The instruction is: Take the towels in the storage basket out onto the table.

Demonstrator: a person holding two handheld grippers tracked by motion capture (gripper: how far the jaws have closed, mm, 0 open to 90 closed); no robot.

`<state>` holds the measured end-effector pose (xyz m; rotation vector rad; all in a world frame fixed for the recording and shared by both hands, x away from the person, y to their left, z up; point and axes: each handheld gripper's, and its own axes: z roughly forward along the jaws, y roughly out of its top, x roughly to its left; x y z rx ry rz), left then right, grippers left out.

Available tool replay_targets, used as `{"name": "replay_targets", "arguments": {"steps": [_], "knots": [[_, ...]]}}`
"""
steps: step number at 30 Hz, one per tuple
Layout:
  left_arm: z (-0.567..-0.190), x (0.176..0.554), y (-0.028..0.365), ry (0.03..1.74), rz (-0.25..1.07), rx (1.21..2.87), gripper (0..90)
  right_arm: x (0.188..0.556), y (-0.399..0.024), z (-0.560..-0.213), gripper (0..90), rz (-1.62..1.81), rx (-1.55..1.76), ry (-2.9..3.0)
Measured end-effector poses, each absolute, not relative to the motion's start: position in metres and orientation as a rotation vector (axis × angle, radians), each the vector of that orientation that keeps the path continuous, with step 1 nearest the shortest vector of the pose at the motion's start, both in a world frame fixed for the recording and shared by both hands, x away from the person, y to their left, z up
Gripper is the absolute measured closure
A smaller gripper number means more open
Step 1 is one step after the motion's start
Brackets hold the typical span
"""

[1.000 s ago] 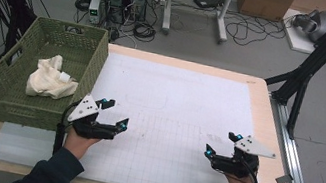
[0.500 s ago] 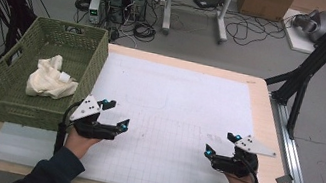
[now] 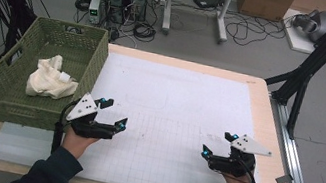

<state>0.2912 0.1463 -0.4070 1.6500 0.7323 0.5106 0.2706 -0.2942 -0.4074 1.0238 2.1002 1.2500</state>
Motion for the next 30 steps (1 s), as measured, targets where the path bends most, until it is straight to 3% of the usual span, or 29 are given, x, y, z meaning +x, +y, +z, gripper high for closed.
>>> {"name": "replay_targets", "arguments": {"steps": [19,30], "knots": [[-0.378,0.288,0.159,0.730,0.466,1.624,17.7,0.270,-0.293,-0.405,9.3,1.261,1.020,2.104],[-0.347,0.295,0.181,0.722,0.507,1.598,17.3,0.268,-0.296,-0.406,9.3,1.261,1.035,2.107]]}}
